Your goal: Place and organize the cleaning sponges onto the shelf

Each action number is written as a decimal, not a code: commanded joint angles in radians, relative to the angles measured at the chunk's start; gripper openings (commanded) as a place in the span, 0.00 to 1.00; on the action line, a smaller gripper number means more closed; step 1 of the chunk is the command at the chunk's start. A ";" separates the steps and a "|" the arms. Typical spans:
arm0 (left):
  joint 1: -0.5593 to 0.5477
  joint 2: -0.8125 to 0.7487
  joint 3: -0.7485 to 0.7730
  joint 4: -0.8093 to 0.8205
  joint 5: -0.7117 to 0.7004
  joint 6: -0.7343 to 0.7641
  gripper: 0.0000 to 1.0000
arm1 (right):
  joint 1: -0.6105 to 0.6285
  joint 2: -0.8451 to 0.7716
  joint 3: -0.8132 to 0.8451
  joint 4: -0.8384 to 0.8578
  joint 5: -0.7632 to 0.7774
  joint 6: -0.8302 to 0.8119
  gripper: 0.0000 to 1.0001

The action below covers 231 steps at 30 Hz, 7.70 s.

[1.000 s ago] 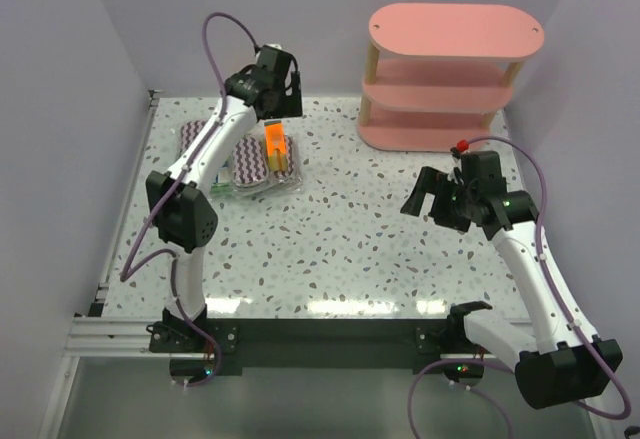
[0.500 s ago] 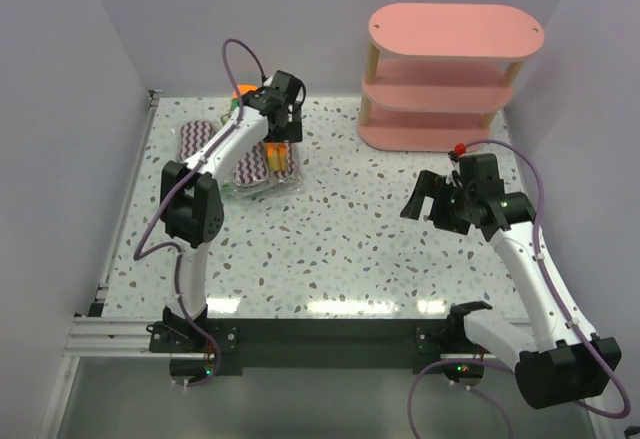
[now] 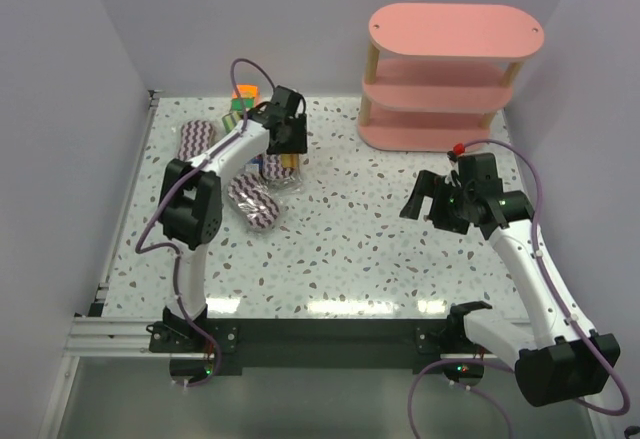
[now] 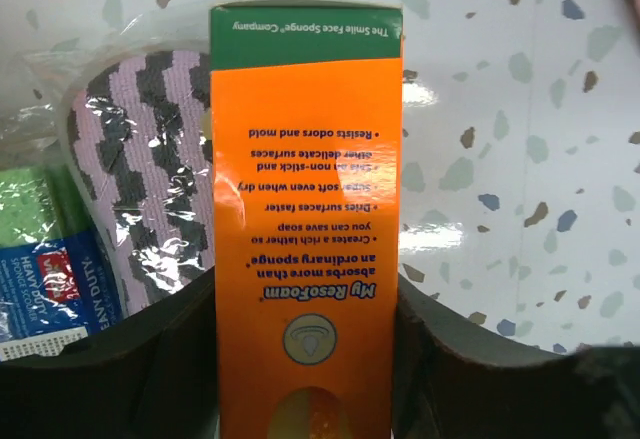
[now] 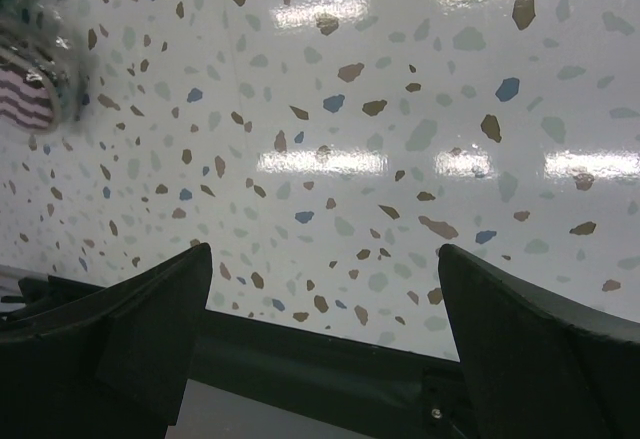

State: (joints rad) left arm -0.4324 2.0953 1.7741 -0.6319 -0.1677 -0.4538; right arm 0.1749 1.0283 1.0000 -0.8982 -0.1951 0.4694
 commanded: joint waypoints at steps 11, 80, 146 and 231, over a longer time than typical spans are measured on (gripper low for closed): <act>0.026 -0.265 -0.201 0.315 0.391 -0.182 0.28 | 0.003 0.004 0.000 0.030 -0.027 -0.002 0.98; -0.238 -0.685 -1.114 1.353 0.287 -1.007 1.00 | 0.164 0.184 -0.238 1.095 -0.349 0.850 0.00; 0.009 -1.221 -1.113 0.618 0.283 -0.549 1.00 | -0.629 0.855 1.023 0.733 -0.696 1.060 0.00; 0.011 -1.181 -1.151 0.676 0.355 -0.554 1.00 | -0.634 0.765 1.039 0.588 -0.208 0.861 0.58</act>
State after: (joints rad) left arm -0.4274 0.9154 0.6224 0.0055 0.1757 -1.0283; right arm -0.4568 1.8149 2.0060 -0.3569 -0.4603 1.3197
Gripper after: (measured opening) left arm 0.997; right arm 0.586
